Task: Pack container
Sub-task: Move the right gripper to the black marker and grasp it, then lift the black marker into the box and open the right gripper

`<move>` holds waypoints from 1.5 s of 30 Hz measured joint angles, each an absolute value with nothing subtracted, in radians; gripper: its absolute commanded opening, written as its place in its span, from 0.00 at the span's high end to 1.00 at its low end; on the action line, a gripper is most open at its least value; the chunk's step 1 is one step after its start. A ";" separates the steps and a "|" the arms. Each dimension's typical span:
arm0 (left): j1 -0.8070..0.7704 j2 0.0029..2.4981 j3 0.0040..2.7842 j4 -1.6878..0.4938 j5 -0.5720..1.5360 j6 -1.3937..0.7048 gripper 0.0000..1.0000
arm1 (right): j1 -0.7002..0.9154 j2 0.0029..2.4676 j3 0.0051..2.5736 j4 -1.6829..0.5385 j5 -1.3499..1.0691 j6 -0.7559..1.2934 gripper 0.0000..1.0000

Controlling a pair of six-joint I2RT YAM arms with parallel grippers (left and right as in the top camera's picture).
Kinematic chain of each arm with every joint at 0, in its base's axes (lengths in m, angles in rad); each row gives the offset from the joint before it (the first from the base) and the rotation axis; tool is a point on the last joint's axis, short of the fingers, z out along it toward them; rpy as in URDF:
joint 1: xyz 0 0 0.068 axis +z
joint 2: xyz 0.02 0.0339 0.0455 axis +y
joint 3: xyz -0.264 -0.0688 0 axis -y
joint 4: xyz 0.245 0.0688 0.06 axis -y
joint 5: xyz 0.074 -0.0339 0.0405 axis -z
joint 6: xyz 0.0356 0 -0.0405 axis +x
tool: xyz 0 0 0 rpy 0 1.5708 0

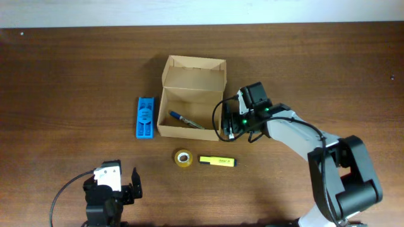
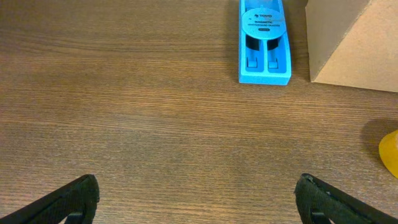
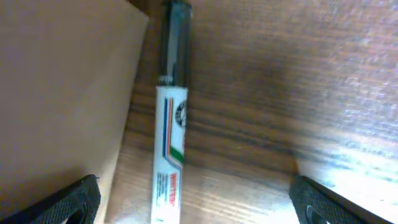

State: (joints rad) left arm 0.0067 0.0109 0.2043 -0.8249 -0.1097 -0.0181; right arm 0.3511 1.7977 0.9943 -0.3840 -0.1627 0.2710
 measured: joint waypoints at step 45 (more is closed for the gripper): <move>0.007 0.011 0.204 -0.825 -0.110 -0.018 0.01 | 0.352 1.845 1.038 -0.487 0.004 0.208 0.85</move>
